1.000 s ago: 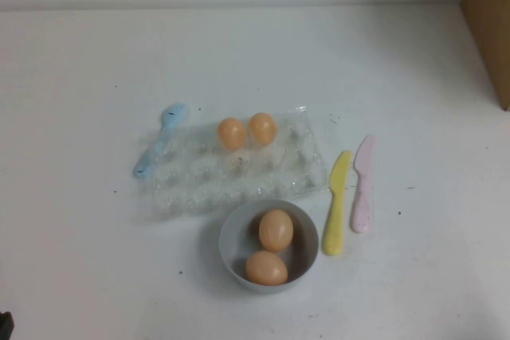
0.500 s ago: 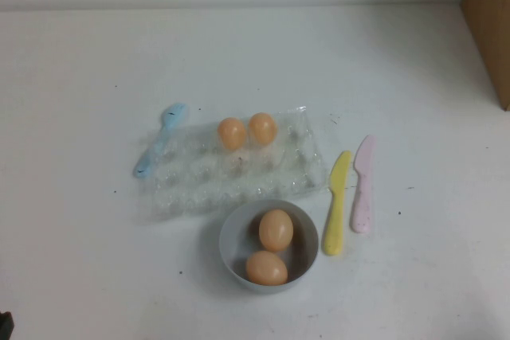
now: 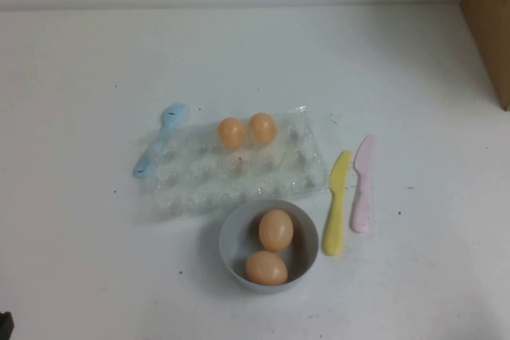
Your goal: Take an egg out of the egg box
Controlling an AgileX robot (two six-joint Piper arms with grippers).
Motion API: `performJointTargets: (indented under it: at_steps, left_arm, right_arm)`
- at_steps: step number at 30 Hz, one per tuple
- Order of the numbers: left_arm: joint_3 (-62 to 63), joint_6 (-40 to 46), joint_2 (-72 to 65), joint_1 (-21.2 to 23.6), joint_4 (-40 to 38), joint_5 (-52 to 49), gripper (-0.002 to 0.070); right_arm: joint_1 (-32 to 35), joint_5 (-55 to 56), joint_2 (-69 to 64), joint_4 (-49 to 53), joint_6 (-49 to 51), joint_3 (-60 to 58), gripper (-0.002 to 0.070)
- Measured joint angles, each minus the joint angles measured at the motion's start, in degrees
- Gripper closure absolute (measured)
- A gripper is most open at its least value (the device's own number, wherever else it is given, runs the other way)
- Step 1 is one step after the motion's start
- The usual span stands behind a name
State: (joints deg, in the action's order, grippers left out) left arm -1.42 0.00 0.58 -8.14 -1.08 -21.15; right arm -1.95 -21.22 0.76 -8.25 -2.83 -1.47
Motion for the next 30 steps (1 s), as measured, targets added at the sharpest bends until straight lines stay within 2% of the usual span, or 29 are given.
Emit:
performJointTargets:
  at_steps: [11,19,26,30]
  left_arm:
    - [0.00,-0.95,0.00,0.00,-0.55,4.51,0.0680]
    - [0.00,-15.33,0.00,0.00,-12.65,16.56,0.0680]
    - [0.00,-19.76,0.00,0.00,-14.69,23.22,0.0680]
    - [1.01,-23.75,0.00,0.00,-15.49,20.02,0.0680]
  right_arm:
    - [0.00,0.00,0.00,0.00,0.00,0.00,0.0694]
    - [0.00,0.00,0.00,0.00,0.00,0.00,0.0694]
    - [0.00,0.00,0.00,0.00,0.00,0.00,0.0694]
    - [0.00,0.00,0.00,0.00,0.00,0.00,0.0694]
